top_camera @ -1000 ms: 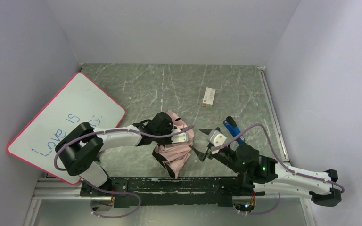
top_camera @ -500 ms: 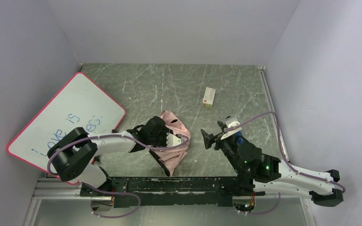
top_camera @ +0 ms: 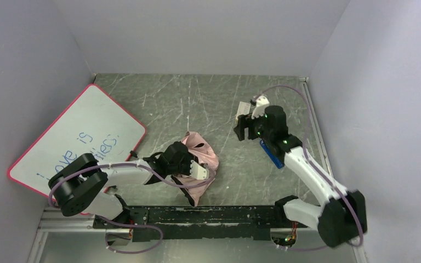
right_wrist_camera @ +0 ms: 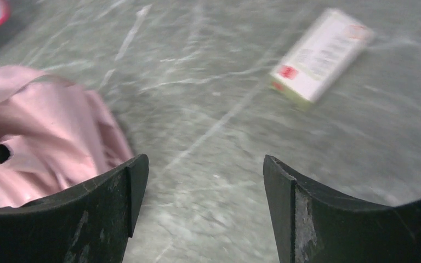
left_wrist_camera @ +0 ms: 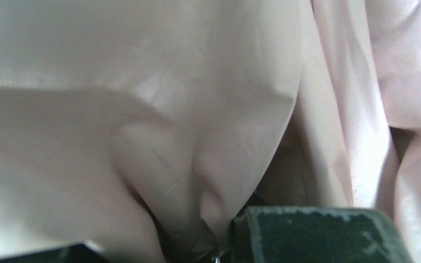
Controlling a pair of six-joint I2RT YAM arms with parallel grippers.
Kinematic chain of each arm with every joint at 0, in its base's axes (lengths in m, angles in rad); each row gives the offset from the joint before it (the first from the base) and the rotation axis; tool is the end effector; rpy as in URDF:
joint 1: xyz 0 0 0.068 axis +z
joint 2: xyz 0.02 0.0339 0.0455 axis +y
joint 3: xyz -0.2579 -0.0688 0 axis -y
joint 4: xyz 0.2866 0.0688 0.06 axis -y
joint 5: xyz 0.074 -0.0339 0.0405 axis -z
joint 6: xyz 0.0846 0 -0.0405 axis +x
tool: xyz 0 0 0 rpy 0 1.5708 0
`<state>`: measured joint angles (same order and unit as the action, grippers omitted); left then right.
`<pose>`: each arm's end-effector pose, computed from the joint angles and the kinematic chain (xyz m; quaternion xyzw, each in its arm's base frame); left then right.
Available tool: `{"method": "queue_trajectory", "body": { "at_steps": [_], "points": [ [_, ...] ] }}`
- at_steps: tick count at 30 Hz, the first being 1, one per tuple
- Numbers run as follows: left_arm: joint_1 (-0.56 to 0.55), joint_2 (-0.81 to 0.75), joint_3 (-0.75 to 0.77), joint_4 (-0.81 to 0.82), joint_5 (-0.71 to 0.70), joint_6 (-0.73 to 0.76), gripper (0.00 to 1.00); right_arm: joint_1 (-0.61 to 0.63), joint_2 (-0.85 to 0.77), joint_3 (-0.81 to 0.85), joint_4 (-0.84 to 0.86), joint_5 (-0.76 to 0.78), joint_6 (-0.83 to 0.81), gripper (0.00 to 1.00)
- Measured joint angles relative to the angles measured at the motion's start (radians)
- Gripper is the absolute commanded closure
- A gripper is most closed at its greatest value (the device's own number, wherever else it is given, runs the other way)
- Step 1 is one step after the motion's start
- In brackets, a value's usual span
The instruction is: Put away the umbrella
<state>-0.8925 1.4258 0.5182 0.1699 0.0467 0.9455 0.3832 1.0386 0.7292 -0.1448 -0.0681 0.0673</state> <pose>0.2001 -0.2546 0.0732 0.7325 0.5471 -0.0106 0.4049 0.2972 0.1260 0.2361 -0.1511 0.8343 0.1464 0.5096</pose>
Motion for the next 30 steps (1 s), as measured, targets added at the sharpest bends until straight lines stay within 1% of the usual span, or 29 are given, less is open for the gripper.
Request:
{"method": "queue_trajectory", "body": {
  "at_steps": [3,6,9,12,17,20,24,30],
  "points": [
    [-0.019,-0.002,-0.021,0.035,-0.03,0.024,0.95,-0.042,0.189,0.065,0.034,-0.275,-0.039,0.18],
    [-0.047,0.003,-0.037,0.07,-0.071,0.045,0.95,-0.04,0.314,0.104,0.068,-0.489,-0.066,0.17],
    [-0.077,0.024,-0.046,0.105,-0.127,0.067,0.95,-0.037,0.392,0.134,0.093,-0.643,-0.098,0.15],
    [-0.094,0.032,-0.053,0.129,-0.161,0.08,0.95,-0.024,0.436,0.171,0.073,-0.741,-0.177,0.14],
    [-0.111,0.033,-0.064,0.151,-0.192,0.095,0.95,0.042,0.513,0.266,-0.018,-0.816,-0.328,0.04],
    [-0.121,0.034,-0.072,0.166,-0.208,0.104,0.95,0.091,0.572,0.309,-0.077,-0.826,-0.402,0.01],
    [-0.13,0.034,-0.08,0.181,-0.223,0.113,0.95,0.136,0.639,0.325,-0.155,-0.826,-0.478,0.0],
    [-0.138,0.045,-0.082,0.193,-0.24,0.117,0.95,0.171,0.659,0.325,-0.266,-0.818,-0.575,0.0]
  ]
}}
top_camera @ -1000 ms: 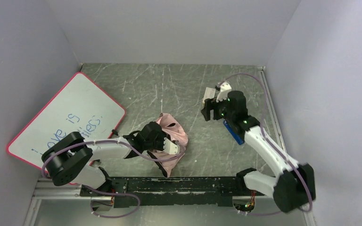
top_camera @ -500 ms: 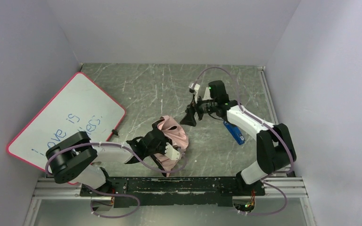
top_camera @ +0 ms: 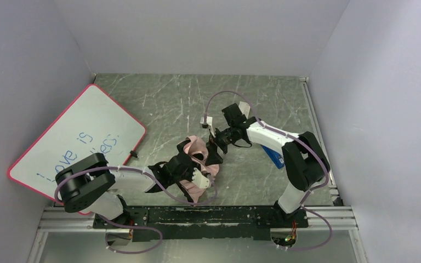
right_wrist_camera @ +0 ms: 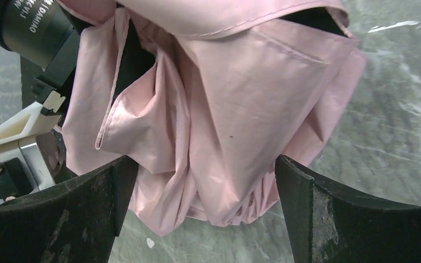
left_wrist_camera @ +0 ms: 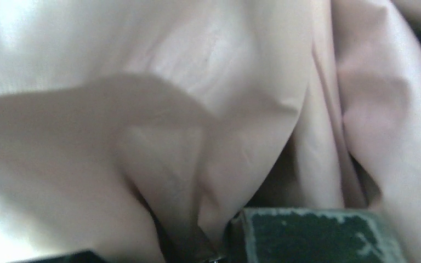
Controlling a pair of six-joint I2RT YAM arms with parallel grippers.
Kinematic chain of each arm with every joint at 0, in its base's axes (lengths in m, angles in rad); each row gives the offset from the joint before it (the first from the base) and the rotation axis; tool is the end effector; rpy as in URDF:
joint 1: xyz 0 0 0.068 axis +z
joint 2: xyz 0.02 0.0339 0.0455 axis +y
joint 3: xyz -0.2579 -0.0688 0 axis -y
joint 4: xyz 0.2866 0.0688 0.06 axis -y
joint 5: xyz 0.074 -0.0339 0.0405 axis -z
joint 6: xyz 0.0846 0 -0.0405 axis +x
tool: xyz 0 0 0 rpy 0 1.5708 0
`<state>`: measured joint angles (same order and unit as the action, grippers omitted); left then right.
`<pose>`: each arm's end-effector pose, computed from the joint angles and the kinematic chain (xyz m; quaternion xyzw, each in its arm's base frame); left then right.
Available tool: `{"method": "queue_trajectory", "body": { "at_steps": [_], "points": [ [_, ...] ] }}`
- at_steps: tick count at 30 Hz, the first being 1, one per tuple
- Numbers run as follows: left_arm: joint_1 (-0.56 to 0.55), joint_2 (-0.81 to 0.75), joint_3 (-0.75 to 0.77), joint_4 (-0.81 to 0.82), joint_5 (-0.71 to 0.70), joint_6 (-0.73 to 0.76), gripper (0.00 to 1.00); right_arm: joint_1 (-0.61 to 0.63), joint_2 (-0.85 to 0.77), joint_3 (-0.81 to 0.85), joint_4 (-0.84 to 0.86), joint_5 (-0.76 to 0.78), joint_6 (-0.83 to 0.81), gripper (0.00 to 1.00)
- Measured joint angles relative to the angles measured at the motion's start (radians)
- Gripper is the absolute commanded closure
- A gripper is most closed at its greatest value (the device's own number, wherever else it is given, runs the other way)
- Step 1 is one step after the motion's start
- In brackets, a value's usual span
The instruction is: Put away the umbrella
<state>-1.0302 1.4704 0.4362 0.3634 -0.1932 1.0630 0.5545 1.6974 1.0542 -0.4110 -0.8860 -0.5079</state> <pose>0.1762 -0.2619 0.0568 0.7549 0.4849 0.0939 0.4315 0.2893 0.2562 0.1346 -0.5369 0.6977 0.4197 0.2211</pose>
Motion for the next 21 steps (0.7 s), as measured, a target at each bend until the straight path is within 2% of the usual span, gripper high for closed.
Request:
{"method": "queue_trajectory", "body": {
  "at_steps": [11,15,18,21],
  "points": [
    [-0.023,0.005,-0.007,0.017,-0.035,0.009,0.95,0.087,0.098,-0.016,0.007,0.198,-0.001,0.01],
    [-0.027,0.004,-0.009,0.018,-0.043,0.01,0.95,0.113,0.098,-0.017,0.031,0.252,0.018,0.05],
    [-0.03,0.001,-0.01,0.017,-0.048,0.007,0.91,0.132,0.092,-0.026,0.053,0.289,0.031,0.18],
    [-0.032,-0.006,-0.011,0.012,-0.053,-0.002,0.81,0.148,0.089,-0.037,0.073,0.311,0.037,0.43]
  ]
}}
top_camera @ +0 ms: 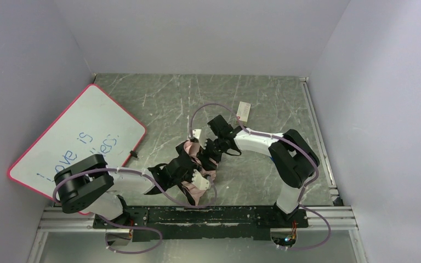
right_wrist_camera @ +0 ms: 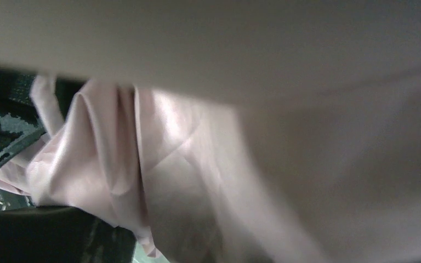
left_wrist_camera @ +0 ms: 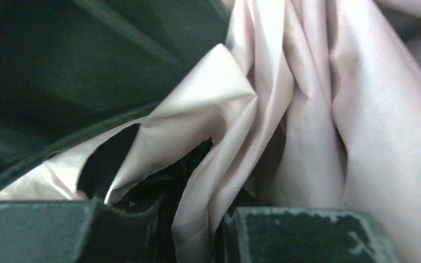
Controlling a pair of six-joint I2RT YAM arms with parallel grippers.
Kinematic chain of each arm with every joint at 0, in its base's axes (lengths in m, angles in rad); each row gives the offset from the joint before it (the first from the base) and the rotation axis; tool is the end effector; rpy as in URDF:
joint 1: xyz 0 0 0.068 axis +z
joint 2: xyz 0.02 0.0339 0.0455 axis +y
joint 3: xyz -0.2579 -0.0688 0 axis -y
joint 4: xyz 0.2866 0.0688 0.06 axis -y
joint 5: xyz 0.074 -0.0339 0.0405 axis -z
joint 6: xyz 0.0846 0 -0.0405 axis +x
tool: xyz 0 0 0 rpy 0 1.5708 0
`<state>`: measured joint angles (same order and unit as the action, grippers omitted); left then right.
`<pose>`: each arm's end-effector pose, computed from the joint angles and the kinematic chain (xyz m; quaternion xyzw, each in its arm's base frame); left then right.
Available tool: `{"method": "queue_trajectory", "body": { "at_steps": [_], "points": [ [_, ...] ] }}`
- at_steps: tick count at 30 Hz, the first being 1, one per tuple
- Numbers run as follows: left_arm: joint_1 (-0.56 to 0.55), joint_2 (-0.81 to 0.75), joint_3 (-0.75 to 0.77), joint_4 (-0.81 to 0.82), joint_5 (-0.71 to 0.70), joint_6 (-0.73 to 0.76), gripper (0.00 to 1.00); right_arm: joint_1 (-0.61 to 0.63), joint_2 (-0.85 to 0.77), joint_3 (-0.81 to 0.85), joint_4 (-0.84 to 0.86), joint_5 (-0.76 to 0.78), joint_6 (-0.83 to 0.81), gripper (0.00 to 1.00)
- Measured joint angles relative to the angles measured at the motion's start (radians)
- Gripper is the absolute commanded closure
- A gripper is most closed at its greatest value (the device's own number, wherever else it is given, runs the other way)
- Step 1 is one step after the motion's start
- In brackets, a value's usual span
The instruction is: Put away the umbrella
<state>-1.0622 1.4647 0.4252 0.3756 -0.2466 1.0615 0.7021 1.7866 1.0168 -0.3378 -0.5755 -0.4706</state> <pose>0.1702 -0.2629 0.0571 0.7528 0.4817 0.1104 0.4348 0.2662 0.2854 0.0793 -0.5707 0.7413 0.2998 0.1867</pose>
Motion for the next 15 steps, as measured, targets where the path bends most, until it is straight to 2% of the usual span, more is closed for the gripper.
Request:
{"method": "queue_trajectory", "body": {
  "at_steps": [3,8,9,10,12,13,15],
  "points": [
    [-0.001,-0.017,-0.007,-0.007,-0.003,-0.013,0.73,0.017,0.001,-0.011,0.019,0.016,0.006,0.57],
    [-0.001,-0.064,-0.015,-0.024,-0.015,-0.033,0.52,0.022,-0.001,-0.022,0.045,0.034,0.006,0.71],
    [-0.002,-0.078,-0.015,-0.035,-0.018,-0.041,0.41,0.022,-0.001,-0.023,0.047,0.035,0.007,0.73],
    [-0.003,-0.09,-0.015,-0.045,-0.018,-0.047,0.27,0.022,-0.002,-0.024,0.048,0.036,0.008,0.74],
    [-0.007,-0.121,-0.013,-0.079,-0.021,-0.062,0.11,0.023,-0.005,-0.027,0.05,0.039,0.01,0.78],
    [-0.007,-0.143,-0.007,-0.096,-0.026,-0.077,0.05,0.024,-0.006,-0.028,0.053,0.042,0.01,0.79],
    [-0.008,-0.191,0.006,-0.154,-0.02,-0.118,0.03,0.024,-0.009,-0.031,0.057,0.049,0.013,0.81]
  ]
}}
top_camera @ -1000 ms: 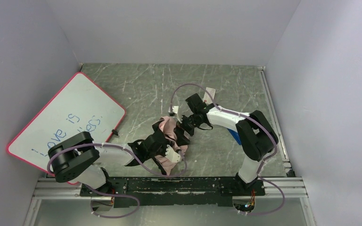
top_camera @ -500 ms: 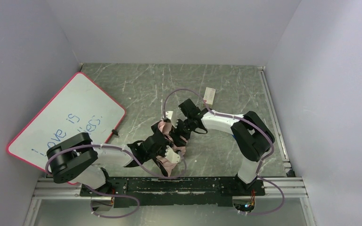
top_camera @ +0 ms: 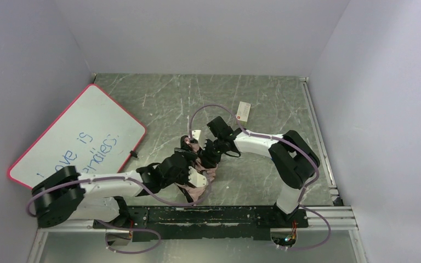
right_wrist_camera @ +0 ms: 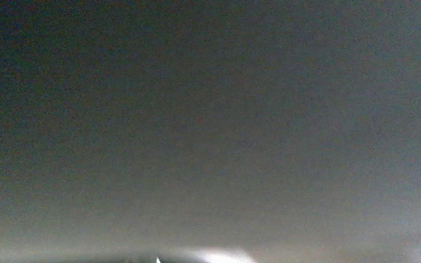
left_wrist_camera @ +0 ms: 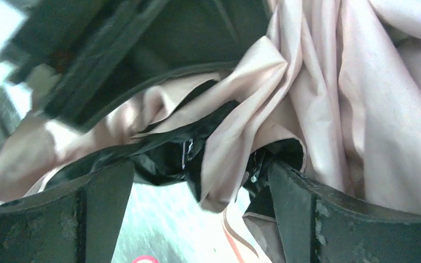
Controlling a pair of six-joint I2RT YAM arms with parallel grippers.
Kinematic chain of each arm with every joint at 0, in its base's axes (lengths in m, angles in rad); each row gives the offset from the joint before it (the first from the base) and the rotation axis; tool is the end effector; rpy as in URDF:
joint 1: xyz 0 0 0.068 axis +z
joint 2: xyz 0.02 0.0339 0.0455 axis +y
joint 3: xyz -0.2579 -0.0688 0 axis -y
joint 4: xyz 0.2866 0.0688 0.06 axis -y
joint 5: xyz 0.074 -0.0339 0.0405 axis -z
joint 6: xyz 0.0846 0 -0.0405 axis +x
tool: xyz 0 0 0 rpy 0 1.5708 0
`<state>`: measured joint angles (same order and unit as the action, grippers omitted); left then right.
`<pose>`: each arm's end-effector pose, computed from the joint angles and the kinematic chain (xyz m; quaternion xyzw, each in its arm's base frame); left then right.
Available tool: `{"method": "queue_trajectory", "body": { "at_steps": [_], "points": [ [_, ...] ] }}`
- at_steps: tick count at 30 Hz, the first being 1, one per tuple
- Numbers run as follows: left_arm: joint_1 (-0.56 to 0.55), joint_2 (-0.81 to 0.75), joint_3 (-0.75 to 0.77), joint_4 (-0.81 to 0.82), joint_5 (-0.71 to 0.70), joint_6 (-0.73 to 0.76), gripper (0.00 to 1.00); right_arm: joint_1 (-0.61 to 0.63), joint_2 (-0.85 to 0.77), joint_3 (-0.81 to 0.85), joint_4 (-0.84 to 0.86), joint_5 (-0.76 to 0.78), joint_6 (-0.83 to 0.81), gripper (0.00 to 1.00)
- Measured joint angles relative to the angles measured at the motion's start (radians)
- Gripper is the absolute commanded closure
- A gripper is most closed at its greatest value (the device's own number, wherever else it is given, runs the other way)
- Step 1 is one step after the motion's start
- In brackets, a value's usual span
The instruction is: Put away the umbrella
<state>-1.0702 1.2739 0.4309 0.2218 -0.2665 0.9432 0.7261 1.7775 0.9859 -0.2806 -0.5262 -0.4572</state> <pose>0.1667 -0.2582 0.0955 0.7125 0.5226 0.0892 0.4597 0.2615 0.2890 0.0749 -0.5752 0.7409 0.2817 0.2023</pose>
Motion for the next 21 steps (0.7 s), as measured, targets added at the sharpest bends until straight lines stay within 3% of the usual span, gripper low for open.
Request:
{"method": "queue_trajectory", "body": {
  "at_steps": [4,15,21],
  "points": [
    [-0.003,-0.154,0.007,-0.115,0.023,-0.086,0.03,0.003,-0.006,-0.006,0.007,0.016,0.0,0.82],
    [-0.006,-0.813,0.029,-0.313,0.008,-0.439,0.03,0.042,-0.075,-0.085,0.097,0.101,-0.08,0.89],
    [-0.007,-0.801,0.127,-0.351,-0.114,-0.569,0.02,0.144,-0.158,-0.187,0.213,0.282,-0.179,0.91]
  ]
}}
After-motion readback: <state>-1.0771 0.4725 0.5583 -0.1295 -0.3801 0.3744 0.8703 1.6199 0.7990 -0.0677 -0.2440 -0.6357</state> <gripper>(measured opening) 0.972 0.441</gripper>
